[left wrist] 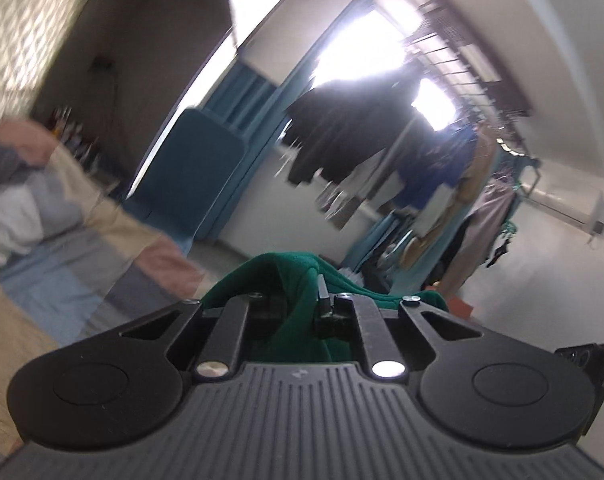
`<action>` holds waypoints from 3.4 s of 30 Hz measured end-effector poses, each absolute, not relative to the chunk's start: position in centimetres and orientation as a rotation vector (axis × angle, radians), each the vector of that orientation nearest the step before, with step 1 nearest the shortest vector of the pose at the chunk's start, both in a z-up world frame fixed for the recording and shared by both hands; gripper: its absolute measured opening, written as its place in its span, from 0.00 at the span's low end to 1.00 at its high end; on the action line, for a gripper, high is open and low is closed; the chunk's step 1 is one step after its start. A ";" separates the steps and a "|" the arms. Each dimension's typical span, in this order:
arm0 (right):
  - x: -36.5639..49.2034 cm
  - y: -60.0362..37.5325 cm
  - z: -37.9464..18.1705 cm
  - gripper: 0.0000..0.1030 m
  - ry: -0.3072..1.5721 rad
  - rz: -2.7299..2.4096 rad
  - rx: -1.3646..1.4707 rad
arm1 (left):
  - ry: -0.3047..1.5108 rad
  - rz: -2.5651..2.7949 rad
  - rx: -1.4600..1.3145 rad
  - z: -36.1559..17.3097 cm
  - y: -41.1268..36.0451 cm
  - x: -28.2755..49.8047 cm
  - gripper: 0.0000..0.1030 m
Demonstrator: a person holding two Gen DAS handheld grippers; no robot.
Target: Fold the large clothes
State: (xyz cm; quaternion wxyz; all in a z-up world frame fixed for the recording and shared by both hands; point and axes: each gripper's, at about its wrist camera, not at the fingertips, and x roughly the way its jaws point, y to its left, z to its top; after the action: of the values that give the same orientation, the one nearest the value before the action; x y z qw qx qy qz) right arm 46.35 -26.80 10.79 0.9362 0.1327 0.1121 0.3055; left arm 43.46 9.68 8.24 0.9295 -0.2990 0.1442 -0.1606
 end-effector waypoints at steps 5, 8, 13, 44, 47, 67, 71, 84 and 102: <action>55.9 -23.2 1.9 0.15 0.280 0.570 0.276 | 0.376 -0.306 -0.689 -3.9 11.8 56.6 0.12; 60.1 -21.7 -4.0 0.15 0.345 0.528 0.280 | 0.450 -0.274 -0.716 -11.5 12.7 63.5 0.12; 63.5 -21.8 -13.0 0.15 0.528 0.477 0.387 | 0.598 -0.253 -0.743 -21.6 13.7 70.9 0.12; 46.3 -23.4 -8.1 0.56 0.539 0.455 0.304 | 0.531 -0.151 -0.450 -7.0 7.7 45.4 0.54; 41.5 -24.2 -6.7 0.56 0.532 0.455 0.281 | 0.542 -0.146 -0.437 -6.2 6.4 40.4 0.54; 24.0 -27.5 -9.0 0.77 0.716 0.398 0.285 | 0.695 -0.187 -0.355 -13.7 0.6 23.4 0.54; 24.3 -26.4 -10.9 0.80 0.776 0.394 0.248 | 0.749 -0.143 -0.356 -15.3 0.9 24.0 0.54; 24.7 -19.6 -13.9 0.79 0.870 0.662 0.079 | 0.706 0.119 -0.471 -15.2 5.7 22.8 0.53; 23.8 -22.1 -12.4 0.08 0.837 0.563 0.079 | 0.670 -0.149 -0.384 -11.8 1.7 19.7 0.53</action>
State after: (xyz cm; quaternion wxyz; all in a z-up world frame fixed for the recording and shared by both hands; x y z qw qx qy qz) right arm 23.78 -22.07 -12.40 0.8748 0.0379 0.4007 0.2698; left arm 19.67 1.70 -11.75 0.9237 -0.1872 0.3262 -0.0728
